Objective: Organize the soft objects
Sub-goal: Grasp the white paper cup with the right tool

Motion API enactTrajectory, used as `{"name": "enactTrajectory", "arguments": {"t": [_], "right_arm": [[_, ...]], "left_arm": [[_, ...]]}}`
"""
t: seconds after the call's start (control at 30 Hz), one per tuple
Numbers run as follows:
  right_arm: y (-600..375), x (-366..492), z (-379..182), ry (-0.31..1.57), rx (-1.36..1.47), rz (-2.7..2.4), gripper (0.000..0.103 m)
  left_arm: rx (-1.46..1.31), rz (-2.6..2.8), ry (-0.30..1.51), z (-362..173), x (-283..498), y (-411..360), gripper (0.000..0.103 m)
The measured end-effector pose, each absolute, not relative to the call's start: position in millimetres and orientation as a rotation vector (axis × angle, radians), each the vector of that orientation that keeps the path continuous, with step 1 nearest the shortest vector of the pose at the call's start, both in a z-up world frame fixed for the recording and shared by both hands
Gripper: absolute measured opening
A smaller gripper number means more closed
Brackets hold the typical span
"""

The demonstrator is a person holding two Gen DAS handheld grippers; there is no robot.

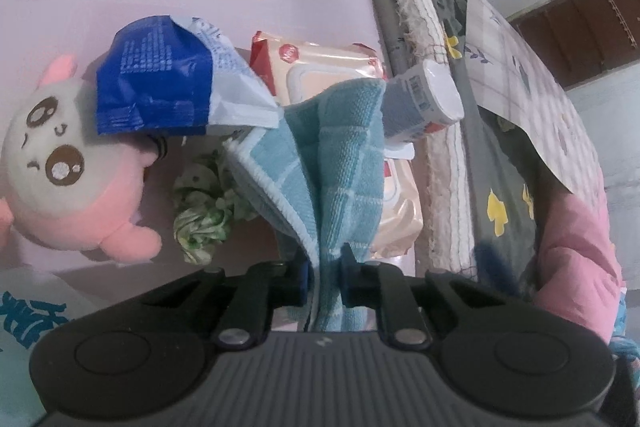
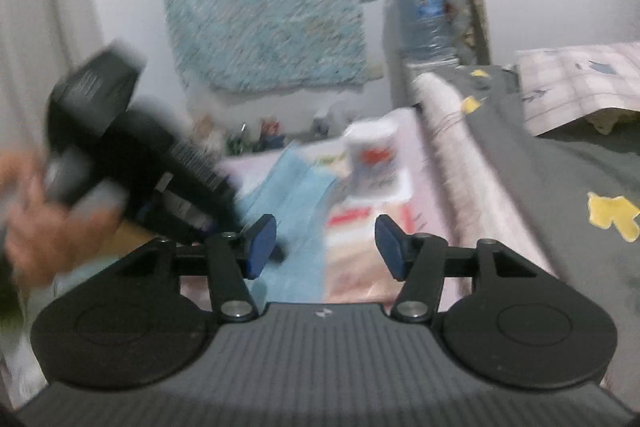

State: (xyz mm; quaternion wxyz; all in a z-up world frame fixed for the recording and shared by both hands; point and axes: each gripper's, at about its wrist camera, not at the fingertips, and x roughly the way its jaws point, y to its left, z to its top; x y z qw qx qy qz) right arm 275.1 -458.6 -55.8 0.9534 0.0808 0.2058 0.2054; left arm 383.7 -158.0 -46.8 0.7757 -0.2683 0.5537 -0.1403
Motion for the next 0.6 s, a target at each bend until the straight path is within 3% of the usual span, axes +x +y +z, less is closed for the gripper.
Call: {"name": "enactTrajectory", "arguments": {"t": [0.17,0.43,0.53,0.6], "right_arm": [[-465.7,330.3,-51.0,0.425,0.2,0.4,0.08],[-448.3,401.4,-74.0,0.513,0.278,0.429,0.081],[-441.5,412.0,-77.5,0.52,0.293,0.413,0.059],[-441.7,412.1,-79.4,0.526,0.31,0.41,0.054]], "left_arm": [[-0.604,-0.295,1.207,-50.6,385.7,-156.5,0.015],[-0.597,-0.278,1.206,-52.1,387.1,-156.8,0.015],[-0.593,-0.275,1.2,-50.9,385.7,-158.6,0.014],[-0.597,-0.271,1.201,-50.5,384.8,-159.5,0.014]]}}
